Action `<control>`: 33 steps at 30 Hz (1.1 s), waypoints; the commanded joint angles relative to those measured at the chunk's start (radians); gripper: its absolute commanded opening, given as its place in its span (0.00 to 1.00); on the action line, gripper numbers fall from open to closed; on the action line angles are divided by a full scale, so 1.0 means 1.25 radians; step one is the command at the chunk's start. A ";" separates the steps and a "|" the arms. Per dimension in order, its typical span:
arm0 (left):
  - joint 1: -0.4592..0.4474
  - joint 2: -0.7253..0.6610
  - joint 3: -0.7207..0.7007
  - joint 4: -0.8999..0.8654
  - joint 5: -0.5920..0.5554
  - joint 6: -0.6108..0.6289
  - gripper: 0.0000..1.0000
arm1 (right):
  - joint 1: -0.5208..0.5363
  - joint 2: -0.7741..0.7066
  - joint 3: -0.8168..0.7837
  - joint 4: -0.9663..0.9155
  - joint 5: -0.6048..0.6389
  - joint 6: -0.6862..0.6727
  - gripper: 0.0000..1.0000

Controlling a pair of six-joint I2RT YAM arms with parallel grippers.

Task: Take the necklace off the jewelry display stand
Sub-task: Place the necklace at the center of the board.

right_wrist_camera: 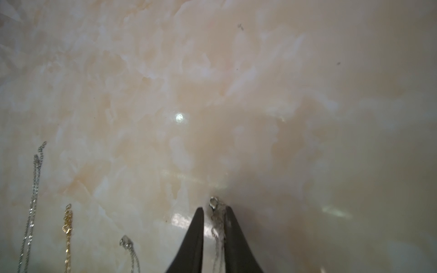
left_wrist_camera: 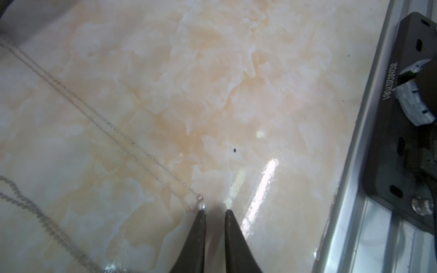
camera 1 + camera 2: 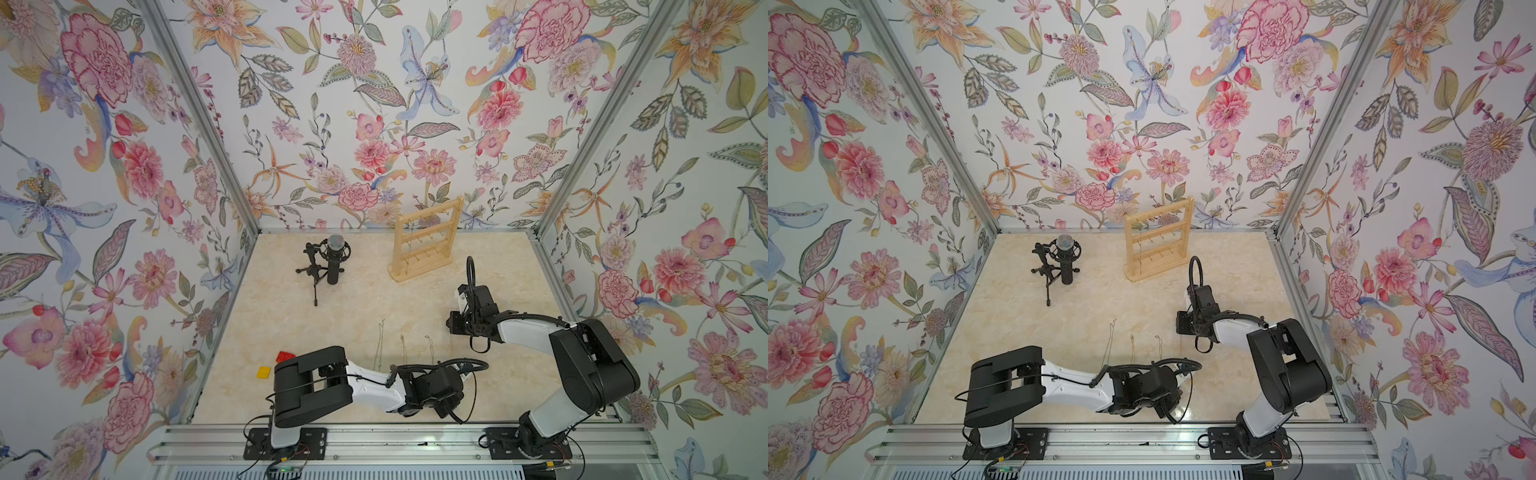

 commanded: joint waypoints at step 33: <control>0.007 0.018 -0.005 -0.056 0.019 -0.015 0.18 | -0.031 0.063 0.095 -0.064 0.058 -0.042 0.56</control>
